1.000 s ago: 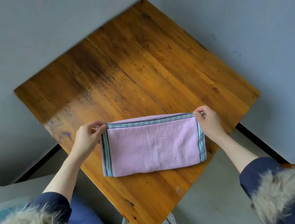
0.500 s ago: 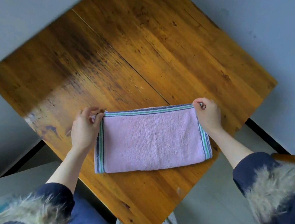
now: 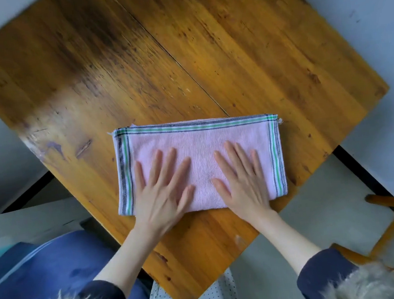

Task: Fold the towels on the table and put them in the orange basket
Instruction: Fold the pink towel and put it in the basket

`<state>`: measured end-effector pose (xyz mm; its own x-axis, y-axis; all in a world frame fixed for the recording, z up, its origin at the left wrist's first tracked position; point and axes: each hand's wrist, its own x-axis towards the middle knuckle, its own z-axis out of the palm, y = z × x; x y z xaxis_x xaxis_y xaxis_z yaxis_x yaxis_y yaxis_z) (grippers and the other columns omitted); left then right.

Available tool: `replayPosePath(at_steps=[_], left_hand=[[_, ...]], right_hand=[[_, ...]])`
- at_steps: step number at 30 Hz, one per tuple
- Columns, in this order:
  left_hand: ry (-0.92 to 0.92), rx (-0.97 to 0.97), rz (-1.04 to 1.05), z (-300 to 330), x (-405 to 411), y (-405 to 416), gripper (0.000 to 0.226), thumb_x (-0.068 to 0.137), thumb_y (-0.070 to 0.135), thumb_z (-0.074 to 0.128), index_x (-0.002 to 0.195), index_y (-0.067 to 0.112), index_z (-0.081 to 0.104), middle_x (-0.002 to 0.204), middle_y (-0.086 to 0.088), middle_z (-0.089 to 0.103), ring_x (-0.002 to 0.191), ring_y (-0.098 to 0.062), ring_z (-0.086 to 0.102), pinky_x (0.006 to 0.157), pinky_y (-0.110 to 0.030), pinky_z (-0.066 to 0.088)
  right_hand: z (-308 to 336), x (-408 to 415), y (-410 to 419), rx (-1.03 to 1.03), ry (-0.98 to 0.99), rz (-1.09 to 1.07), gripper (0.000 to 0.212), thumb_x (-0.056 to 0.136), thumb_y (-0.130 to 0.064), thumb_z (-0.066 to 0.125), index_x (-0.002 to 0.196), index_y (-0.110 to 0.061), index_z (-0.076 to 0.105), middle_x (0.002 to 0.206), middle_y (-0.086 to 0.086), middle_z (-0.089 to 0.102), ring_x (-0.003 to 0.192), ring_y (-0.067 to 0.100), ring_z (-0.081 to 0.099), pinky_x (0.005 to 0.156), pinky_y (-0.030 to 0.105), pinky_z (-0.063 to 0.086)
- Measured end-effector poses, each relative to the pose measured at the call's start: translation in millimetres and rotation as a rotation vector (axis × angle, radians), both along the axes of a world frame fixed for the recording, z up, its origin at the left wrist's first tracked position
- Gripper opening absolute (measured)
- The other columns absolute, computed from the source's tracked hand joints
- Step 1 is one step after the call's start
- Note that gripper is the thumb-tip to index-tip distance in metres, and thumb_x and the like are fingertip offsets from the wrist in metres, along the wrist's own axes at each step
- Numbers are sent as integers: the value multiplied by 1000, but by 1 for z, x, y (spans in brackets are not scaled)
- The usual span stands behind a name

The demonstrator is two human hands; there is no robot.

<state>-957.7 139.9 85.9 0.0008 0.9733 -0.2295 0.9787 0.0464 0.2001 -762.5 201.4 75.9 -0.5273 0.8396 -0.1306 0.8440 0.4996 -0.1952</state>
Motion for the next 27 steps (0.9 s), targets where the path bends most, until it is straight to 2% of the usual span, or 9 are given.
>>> replayPosePath(at_steps=[3,7,12,18,21,23,25,27], left_hand=[[27,7,16,-11,-15,-4,65,89,63,25,147,34,18,156,2,11,145,-23,5,114,-55,0],[28,38,22,-13,-29,-12,64,90,61,20,147,34,15,156,0,7,145,-22,-1,117,-47,-1],[18,165,15,-2,-31,13,56,95,48,23,146,27,23,156,-8,12,144,-28,1,114,-54,1],[-9,104,94,-8,-22,39,60,93,50,19,147,25,25,157,-7,9,145,-27,1,115,-51,-3],[16,89,96,-11,-24,42,59,93,51,17,147,27,22,157,-5,8,145,-25,1,116,-52,-1],[-32,90,92,-9,-25,42,59,93,50,17,147,27,23,157,-5,7,145,-24,0,115,-50,-3],[-106,131,114,-5,-26,38,55,95,43,22,145,22,29,157,-7,11,145,-25,3,116,-47,-2],[-128,218,163,1,-27,27,46,96,25,34,141,13,38,154,-14,20,144,-30,11,116,-46,2]], right_hand=[[-9,15,9,40,-5,-17,62,93,-52,34,145,-20,26,153,10,22,143,24,17,115,49,11],[-10,31,14,51,40,-104,63,93,-54,31,145,-17,29,153,14,20,142,28,16,116,43,9],[-5,35,36,82,111,-101,58,95,-44,32,144,-12,29,152,19,17,142,33,12,116,45,11],[-9,37,58,23,6,-114,58,98,-44,21,148,-16,14,156,14,6,145,25,6,117,36,1],[-11,36,59,16,-6,-126,58,97,-44,22,148,-17,14,156,13,6,145,24,5,117,39,-2],[-8,32,57,4,-6,-163,58,97,-43,23,149,-18,13,156,13,4,145,24,3,116,44,-4],[-1,25,48,10,0,-190,59,96,-43,23,149,-19,11,157,13,3,145,25,-1,116,48,-5],[9,12,31,16,35,-156,59,96,-44,21,149,-18,13,156,12,5,144,26,0,114,49,-6]])
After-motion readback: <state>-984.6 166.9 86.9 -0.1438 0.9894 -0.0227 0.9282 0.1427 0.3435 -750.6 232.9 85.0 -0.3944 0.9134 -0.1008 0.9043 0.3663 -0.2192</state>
